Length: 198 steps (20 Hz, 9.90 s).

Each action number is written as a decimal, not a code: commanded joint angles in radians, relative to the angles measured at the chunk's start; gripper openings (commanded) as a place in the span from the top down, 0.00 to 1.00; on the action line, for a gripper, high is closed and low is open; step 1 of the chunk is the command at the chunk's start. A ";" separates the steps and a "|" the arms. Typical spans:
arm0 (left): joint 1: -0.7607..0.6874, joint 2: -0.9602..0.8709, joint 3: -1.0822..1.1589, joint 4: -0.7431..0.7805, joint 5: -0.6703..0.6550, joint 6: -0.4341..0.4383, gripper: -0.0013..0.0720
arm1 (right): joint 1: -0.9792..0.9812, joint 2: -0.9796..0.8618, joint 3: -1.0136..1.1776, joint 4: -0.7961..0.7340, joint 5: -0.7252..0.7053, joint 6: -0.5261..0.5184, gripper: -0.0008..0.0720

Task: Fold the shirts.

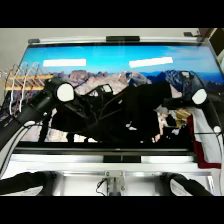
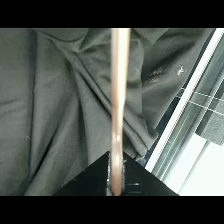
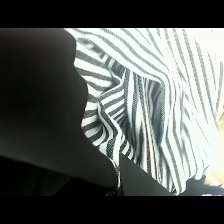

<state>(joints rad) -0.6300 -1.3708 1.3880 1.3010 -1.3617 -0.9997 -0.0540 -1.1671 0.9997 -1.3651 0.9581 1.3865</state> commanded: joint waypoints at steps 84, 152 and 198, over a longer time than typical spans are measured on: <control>0.272 0.112 -0.316 -0.594 0.431 -0.468 0.46 | 0.039 -0.065 0.509 0.151 0.790 -0.927 0.90; 0.374 0.021 -0.065 -0.583 0.639 -0.526 0.92 | 0.039 -0.066 0.492 0.216 0.786 -0.892 0.91; 0.249 0.128 0.184 -0.314 0.469 -0.501 0.11 | 0.039 0.257 0.770 0.375 0.505 -0.488 0.91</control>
<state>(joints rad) -0.3420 -1.2320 1.6077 0.9936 -1.0119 -1.5150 -0.0154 -0.9054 1.7691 -0.9558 1.4410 0.8822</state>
